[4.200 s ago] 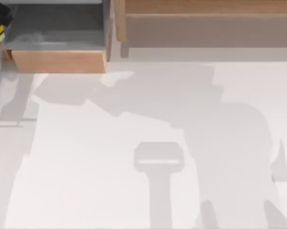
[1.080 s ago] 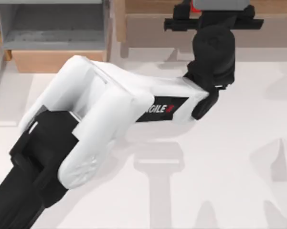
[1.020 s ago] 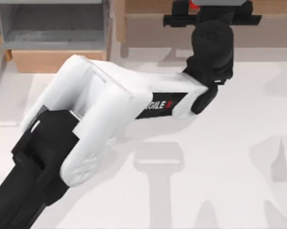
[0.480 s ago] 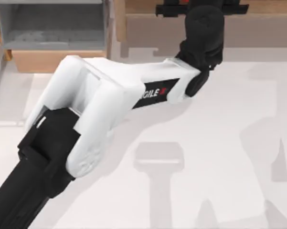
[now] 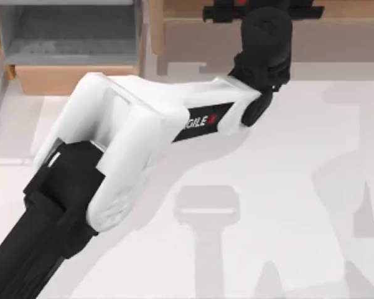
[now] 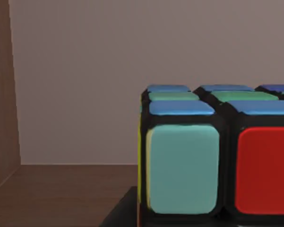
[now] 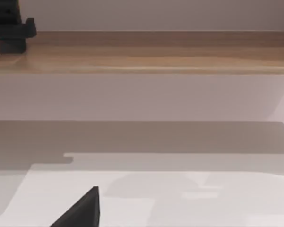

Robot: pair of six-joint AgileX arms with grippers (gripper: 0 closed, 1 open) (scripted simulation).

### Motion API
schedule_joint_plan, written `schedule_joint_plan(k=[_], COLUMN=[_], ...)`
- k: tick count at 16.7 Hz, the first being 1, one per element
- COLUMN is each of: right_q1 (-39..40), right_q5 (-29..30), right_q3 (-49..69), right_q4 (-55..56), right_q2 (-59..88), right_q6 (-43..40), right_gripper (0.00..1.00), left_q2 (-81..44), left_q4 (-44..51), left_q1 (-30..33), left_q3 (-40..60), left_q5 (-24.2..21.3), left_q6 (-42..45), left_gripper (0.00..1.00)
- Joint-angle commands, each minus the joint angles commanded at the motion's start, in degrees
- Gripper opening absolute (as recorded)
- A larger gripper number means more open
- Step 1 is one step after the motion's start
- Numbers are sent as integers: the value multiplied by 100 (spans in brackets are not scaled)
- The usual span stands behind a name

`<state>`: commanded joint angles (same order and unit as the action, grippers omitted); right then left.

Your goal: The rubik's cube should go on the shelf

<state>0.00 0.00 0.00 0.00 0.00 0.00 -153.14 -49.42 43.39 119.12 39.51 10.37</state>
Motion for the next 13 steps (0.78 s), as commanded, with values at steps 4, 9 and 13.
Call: schedule_joint_plan(k=[4, 9, 13], right_q1=[0, 0, 0], right_q5=[0, 0, 0], right_q3=[0, 0, 0], right_q4=[0, 0, 0], right_q2=[0, 0, 0], right_q6=[0, 0, 0], right_gripper=[100, 100, 100], left_q2=[0, 0, 0], left_q4=[0, 0, 0], left_q1=[0, 0, 0], left_q3=[0, 0, 0], left_q5=[0, 0, 0], left_q6=[0, 0, 0], left_gripper=[83, 100, 100])
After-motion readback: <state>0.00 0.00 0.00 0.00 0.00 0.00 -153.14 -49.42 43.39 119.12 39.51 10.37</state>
